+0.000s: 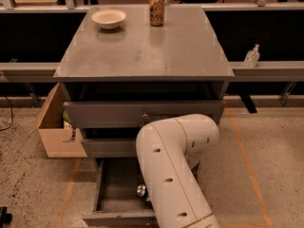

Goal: Place pepsi can into bottom drawer

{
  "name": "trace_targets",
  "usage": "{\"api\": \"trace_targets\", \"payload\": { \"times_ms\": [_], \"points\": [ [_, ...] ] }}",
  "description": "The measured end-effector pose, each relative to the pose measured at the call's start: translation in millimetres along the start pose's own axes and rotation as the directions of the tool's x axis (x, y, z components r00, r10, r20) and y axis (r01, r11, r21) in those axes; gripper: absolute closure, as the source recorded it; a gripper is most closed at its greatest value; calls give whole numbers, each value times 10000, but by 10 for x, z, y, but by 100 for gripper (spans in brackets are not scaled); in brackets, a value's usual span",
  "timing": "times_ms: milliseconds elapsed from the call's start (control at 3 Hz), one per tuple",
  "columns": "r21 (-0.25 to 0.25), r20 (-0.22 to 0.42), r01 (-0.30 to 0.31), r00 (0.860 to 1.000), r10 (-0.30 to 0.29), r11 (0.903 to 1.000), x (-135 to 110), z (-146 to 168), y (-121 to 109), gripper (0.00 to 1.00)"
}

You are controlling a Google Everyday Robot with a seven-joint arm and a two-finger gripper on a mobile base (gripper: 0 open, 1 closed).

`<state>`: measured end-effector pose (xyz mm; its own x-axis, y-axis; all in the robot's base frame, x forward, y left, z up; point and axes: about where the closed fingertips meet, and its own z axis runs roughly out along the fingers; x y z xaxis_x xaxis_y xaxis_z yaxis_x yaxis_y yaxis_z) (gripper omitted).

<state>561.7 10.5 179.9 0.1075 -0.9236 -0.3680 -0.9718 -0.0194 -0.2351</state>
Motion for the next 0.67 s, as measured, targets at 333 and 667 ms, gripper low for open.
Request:
{"api": "trace_targets", "payload": {
  "times_ms": [333, 667],
  "points": [
    [165, -137, -287, 9995, 289, 9995, 47, -11, 2, 6],
    [454, -235, -501, 9984, 512, 9977, 67, -239, -75, 17]
  ]
}}
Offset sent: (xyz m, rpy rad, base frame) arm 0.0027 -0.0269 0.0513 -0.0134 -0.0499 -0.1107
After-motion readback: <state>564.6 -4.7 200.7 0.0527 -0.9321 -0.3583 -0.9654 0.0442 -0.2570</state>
